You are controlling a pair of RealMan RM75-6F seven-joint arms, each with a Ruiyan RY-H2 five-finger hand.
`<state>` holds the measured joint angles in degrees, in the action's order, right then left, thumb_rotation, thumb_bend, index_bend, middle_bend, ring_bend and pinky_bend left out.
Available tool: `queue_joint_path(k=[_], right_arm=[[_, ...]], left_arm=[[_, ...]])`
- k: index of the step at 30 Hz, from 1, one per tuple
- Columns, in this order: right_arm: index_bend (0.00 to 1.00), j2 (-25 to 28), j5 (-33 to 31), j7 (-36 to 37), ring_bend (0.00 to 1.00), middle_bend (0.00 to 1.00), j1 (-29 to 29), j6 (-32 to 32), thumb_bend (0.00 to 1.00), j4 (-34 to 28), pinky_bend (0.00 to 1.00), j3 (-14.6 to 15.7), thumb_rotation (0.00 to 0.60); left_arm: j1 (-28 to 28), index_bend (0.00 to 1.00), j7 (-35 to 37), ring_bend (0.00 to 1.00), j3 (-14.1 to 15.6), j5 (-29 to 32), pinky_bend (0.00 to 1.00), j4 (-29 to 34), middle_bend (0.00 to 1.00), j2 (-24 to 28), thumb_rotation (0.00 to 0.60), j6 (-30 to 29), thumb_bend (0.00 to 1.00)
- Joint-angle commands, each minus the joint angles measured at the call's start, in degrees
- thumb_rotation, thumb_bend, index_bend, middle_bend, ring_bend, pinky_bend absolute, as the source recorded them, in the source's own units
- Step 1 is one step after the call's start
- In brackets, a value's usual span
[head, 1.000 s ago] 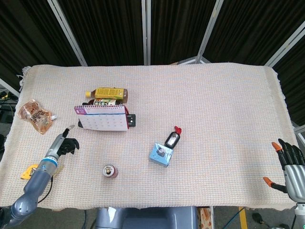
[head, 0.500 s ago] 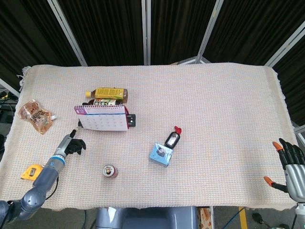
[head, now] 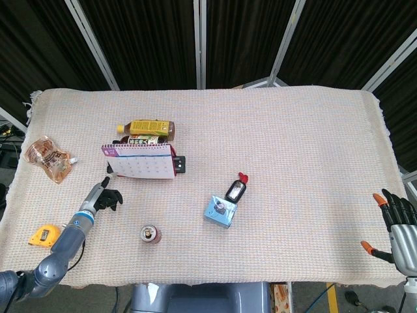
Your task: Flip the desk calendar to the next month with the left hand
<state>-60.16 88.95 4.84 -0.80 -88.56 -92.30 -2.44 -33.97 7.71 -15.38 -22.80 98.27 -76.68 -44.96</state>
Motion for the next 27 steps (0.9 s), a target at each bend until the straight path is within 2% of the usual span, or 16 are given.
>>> queue_joint_path(k=[1,7,18,27], right_arm=[[0.00,0.00,-0.12,0.07,0.00,0.00,-0.03,0.11,0.03,0.03,0.00,-0.02,0.600],[0.00,-0.13,-0.40,0.02,0.00,0.00,-0.14,0.46,0.02,0.23,0.00,-0.06,0.600],[0.00,-0.11,-0.97,0.43,0.00,0.00,-0.16,0.64,0.02,0.54,0.00,-0.28,0.600],[0.00,0.03,-0.75,0.55,0.00,0.00,-0.05,0.37,0.02,0.40,0.00,-0.24,0.600]], left_arm=[[-0.49,0.00,-0.15,0.66,-0.04,0.45,0.56,-0.41,0.63,-0.39,0.600,-0.10,1.00],[-2.40,0.00,-0.90,0.66,-0.84,1.72,0.56,-1.30,0.63,-1.37,0.600,-0.07,1.00],[-6.76,0.00,-4.19,0.66,-2.37,3.31,0.56,1.00,0.63,-1.34,0.600,-1.74,1.00],[-7.13,0.00,-5.06,0.66,-2.41,-0.71,0.56,4.83,0.63,-0.42,0.600,-3.20,1.00]])
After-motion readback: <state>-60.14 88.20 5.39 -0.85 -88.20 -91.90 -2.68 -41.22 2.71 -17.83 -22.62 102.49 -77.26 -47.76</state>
